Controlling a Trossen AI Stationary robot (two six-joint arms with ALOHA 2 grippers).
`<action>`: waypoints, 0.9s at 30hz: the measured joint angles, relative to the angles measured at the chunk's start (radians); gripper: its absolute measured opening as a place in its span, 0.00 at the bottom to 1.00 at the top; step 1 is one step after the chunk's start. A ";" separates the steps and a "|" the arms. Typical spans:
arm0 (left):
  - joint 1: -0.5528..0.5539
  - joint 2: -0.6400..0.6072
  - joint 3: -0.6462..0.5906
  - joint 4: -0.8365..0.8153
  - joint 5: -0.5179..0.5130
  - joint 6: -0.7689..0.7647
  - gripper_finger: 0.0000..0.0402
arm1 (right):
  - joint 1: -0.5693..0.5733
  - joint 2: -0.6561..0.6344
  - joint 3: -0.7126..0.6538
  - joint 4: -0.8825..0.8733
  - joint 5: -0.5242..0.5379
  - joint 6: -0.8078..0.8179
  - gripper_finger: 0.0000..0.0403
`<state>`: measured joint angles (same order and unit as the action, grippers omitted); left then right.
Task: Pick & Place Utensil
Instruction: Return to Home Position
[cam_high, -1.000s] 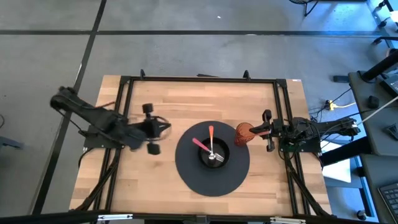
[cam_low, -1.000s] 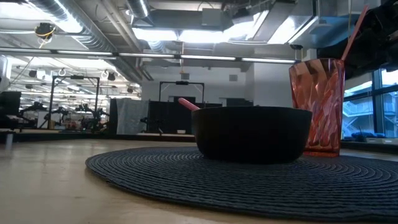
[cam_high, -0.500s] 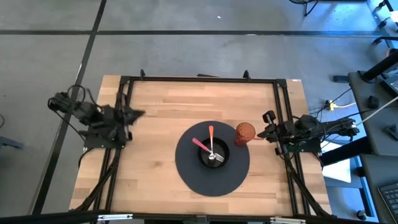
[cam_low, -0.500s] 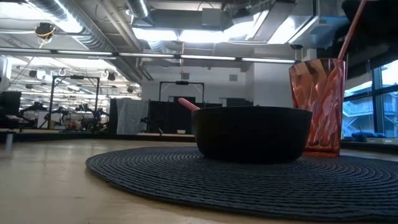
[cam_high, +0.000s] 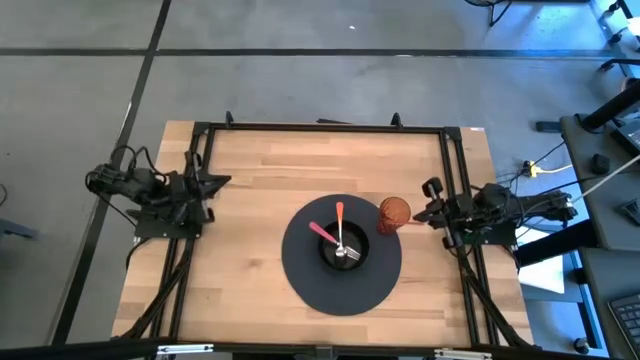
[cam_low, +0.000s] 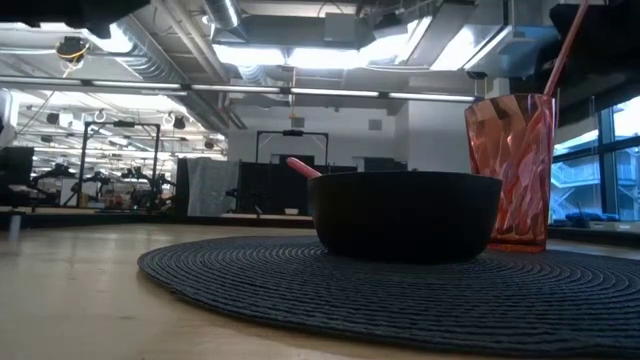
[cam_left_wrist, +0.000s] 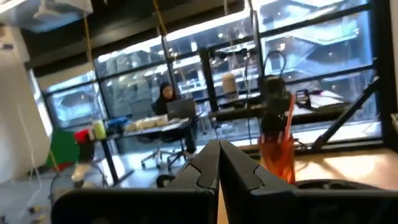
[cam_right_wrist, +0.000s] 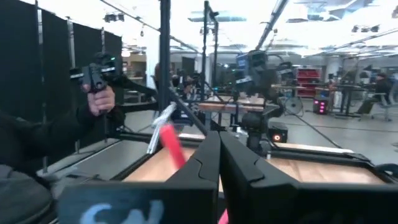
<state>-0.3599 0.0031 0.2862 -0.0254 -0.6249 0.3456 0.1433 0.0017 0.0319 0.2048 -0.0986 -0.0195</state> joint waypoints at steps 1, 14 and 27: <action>0.000 0.000 0.000 0.001 0.003 0.019 0.00 | -0.005 0.000 0.001 0.001 0.005 0.006 0.01; -0.001 -0.002 -0.028 -0.041 0.123 0.008 0.01 | -0.047 0.000 0.000 -0.074 0.040 0.000 0.01; 0.025 -0.003 -0.217 0.055 0.127 0.032 0.01 | -0.047 0.000 -0.026 -0.119 0.106 -0.014 0.01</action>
<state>-0.3348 -0.0002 0.0696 0.0296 -0.4983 0.3773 0.0967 0.0017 0.0063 0.0855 0.0073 -0.0334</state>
